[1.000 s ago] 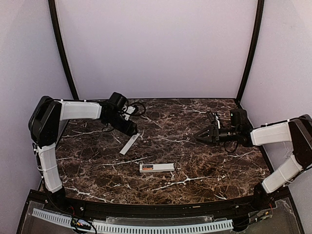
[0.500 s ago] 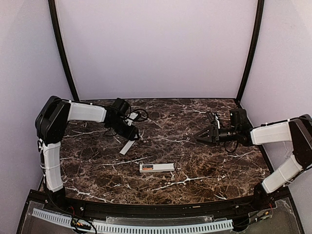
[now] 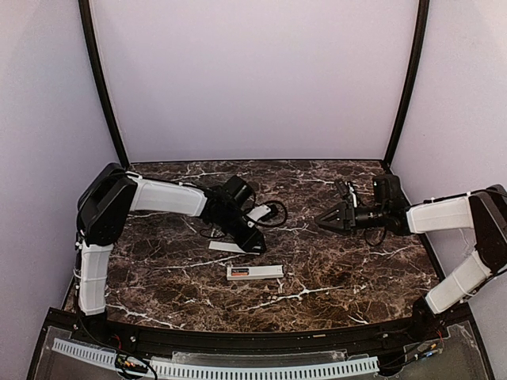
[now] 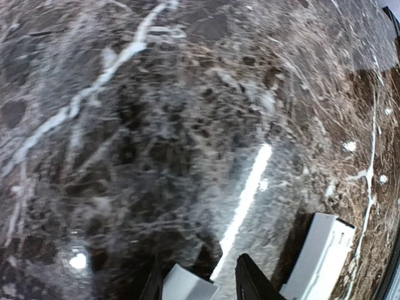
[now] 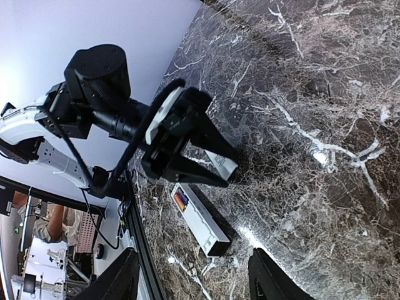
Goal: Load the batteries into the remote control
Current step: Move the battery cover to the center of the board.
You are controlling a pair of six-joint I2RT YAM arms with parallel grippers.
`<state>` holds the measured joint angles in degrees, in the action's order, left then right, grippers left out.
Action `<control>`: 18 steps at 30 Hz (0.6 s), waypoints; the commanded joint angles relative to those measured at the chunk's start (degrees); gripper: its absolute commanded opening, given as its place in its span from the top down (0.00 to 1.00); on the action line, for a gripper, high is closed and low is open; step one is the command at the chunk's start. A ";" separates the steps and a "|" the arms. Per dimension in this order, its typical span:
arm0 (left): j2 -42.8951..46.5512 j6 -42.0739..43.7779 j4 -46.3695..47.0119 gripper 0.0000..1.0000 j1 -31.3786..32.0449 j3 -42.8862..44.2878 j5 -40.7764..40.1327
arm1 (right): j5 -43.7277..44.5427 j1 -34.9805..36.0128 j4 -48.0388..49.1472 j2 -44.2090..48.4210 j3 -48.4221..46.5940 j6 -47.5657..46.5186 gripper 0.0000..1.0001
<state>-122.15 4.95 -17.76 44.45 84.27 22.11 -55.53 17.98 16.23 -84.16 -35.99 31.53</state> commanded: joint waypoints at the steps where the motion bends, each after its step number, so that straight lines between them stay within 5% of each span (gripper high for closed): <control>1: 0.45 -0.25 -5.45 0.60 1.51 -0.47 1.20 | 0.07 0.38 0.81 -2.80 -1.55 -0.94 0.43; 8: 15.74 -10.03 9.34 0.44 -2.99 -12.94 -6.51 | 0.05 6.13 -2.14 -10.23 -7.88 -4.46 0.57; 18: 28.75 -19.53 14.02 0.43 -7.51 -30.38 -11.15 | 0.56 14.70 -14.56 -24.34 -25.10 -11.00 0.75</control>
<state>-95.33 -9.32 -6.09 37.56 60.40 12.38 -54.65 30.57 6.63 -104.20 -56.73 23.42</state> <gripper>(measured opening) 0.574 0.264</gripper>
